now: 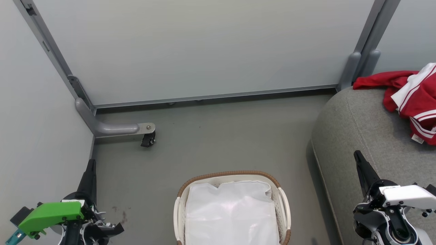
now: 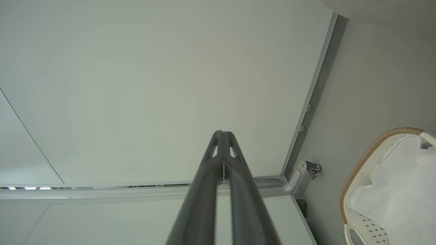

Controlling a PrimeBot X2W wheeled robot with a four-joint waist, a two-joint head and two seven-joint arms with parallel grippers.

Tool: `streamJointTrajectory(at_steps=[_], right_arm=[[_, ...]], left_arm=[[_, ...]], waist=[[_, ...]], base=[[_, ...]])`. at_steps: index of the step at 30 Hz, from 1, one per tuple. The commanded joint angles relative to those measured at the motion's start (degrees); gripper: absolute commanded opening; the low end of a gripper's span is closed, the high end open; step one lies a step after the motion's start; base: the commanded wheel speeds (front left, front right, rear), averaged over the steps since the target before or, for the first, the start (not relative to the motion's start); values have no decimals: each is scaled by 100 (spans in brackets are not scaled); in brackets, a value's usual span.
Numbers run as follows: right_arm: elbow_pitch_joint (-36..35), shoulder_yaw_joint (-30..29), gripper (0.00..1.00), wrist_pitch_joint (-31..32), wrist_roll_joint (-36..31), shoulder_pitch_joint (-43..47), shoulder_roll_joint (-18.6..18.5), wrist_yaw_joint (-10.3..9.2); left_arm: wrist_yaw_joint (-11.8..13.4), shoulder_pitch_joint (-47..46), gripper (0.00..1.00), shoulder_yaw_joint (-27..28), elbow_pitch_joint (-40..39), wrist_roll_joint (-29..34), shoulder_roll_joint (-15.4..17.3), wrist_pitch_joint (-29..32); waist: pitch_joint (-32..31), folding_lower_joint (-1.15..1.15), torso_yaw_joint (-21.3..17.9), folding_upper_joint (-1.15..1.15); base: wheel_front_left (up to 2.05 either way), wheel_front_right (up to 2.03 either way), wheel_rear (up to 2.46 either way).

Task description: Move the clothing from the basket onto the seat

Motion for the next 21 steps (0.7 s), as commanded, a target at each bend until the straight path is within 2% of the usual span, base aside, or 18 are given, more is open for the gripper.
streamJointTrajectory(at_steps=[1,21], right_arm=[[-14,-12,0,10,18,50,-34,0],[-14,-12,0,9,18,50,-34,0]], left_arm=[[-34,-63,0,16,-10,-18,22,19],[-34,-63,0,17,-11,-16,20,21]], waist=[[0,0,0,0],[0,0,0,0]], base=[[0,0,0],[0,0,0]])
